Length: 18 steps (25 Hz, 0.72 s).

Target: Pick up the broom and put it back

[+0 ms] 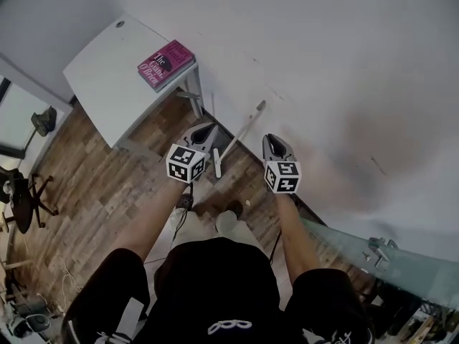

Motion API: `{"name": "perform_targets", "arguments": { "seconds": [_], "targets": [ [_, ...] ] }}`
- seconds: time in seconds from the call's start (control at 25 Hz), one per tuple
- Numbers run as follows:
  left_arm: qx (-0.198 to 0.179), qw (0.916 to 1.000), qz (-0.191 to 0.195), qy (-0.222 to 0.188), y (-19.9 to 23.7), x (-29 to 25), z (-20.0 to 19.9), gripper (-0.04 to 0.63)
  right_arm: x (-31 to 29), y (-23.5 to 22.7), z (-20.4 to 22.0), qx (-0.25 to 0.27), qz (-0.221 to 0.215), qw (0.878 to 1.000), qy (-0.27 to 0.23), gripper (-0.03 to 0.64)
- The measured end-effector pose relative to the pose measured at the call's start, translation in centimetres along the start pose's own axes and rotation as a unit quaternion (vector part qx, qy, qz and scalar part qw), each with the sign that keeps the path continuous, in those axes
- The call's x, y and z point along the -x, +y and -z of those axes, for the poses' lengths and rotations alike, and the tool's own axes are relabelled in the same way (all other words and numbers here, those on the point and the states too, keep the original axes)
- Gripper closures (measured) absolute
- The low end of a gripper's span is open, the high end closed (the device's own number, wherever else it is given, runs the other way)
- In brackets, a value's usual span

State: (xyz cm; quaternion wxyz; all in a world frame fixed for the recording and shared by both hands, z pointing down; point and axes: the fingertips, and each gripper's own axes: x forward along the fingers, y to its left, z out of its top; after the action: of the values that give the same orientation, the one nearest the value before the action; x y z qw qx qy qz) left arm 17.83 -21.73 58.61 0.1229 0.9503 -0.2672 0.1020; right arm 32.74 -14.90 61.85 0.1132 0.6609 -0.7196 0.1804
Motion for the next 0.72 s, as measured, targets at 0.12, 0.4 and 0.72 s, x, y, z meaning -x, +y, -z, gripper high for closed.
{"name": "perform_targets", "arguments": {
  "seconds": [0.12,0.4,0.72],
  "targets": [
    [0.001,0.9999,-0.011,0.002,0.1,-0.8,0.3,0.574,-1.3,-0.7,0.0,0.005,-0.017,1.000,0.003,0.591],
    [0.007,0.9992,-0.039,0.000,0.7,-1.7,1.0,0.574,-4.4,-1.8,0.4,0.005,-0.051,0.999,0.003,0.480],
    [0.020,0.9980,-0.060,0.001,1.6,-2.7,2.0,0.574,-7.7,-2.8,2.8,0.012,-0.072,0.997,0.037,0.443]
  ]
}}
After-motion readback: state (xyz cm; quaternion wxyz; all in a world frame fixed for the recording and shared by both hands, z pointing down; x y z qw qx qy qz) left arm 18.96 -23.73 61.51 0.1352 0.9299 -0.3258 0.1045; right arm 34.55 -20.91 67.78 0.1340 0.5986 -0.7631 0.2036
